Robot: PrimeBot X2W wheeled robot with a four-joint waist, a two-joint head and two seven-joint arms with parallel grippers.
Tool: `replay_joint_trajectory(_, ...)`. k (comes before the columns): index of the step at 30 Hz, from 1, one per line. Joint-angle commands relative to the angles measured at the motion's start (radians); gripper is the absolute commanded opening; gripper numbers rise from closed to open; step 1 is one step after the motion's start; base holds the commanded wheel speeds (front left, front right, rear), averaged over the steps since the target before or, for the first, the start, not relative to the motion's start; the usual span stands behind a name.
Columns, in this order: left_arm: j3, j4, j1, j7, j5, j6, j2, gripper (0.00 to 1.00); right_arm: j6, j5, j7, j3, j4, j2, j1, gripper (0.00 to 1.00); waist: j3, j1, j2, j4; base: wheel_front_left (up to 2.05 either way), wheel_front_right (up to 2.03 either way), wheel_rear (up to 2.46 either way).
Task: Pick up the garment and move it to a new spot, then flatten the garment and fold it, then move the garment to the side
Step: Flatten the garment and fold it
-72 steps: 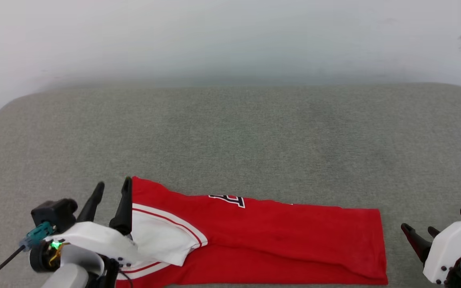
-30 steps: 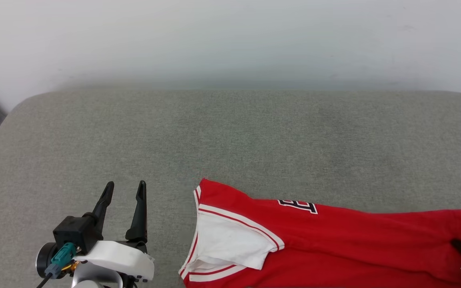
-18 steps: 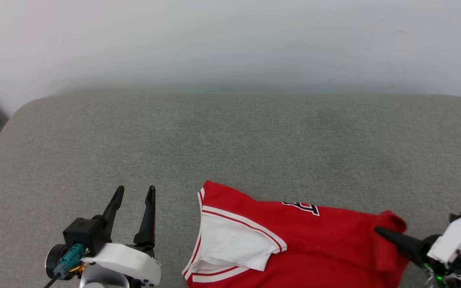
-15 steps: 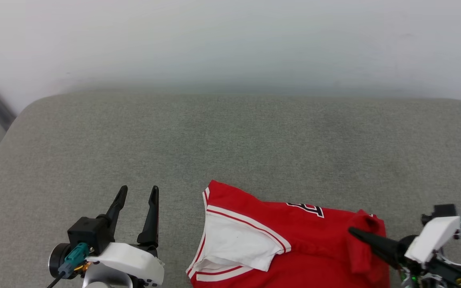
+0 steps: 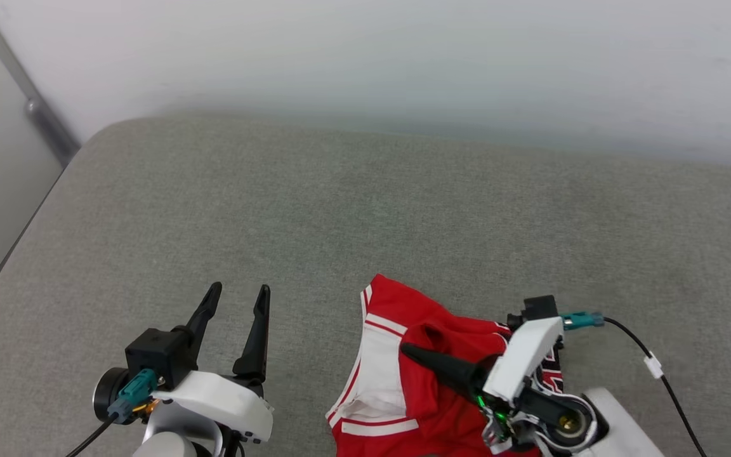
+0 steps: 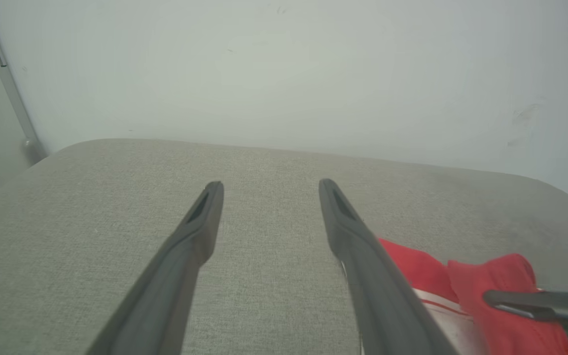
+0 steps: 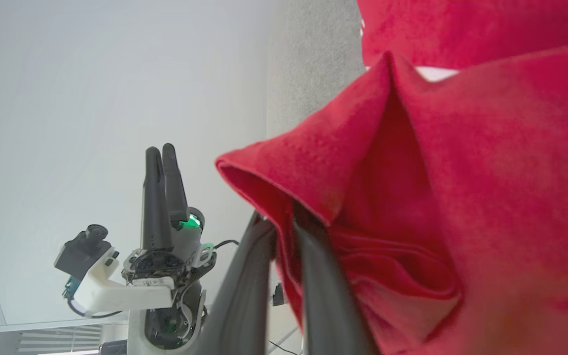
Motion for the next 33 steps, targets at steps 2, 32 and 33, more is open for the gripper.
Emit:
replay_joint_trajectory(2,0.004,0.009,-0.018,-0.006,0.002,-0.006,-0.006,1.00,0.000,-0.006,-0.077,0.064,0.035,0.000,-0.050,0.11,0.016,0.0000,0.0000,0.015,0.00,0.00,0.00)
replay_joint_trajectory(32,0.046,0.017,0.057,-0.024,0.005,0.038,0.003,1.00,0.000,-0.909,-0.824,-0.051,0.082,-0.291,-0.060,1.00,-0.052,0.0000,0.0000,-0.141,0.00,0.00,0.00)
replay_joint_trajectory(33,0.048,0.013,0.063,-0.025,0.008,0.044,0.006,1.00,0.000,-0.946,-0.829,-0.096,0.051,-0.282,-0.031,1.00,-0.055,0.0000,0.0000,-0.146,0.00,0.00,0.00)
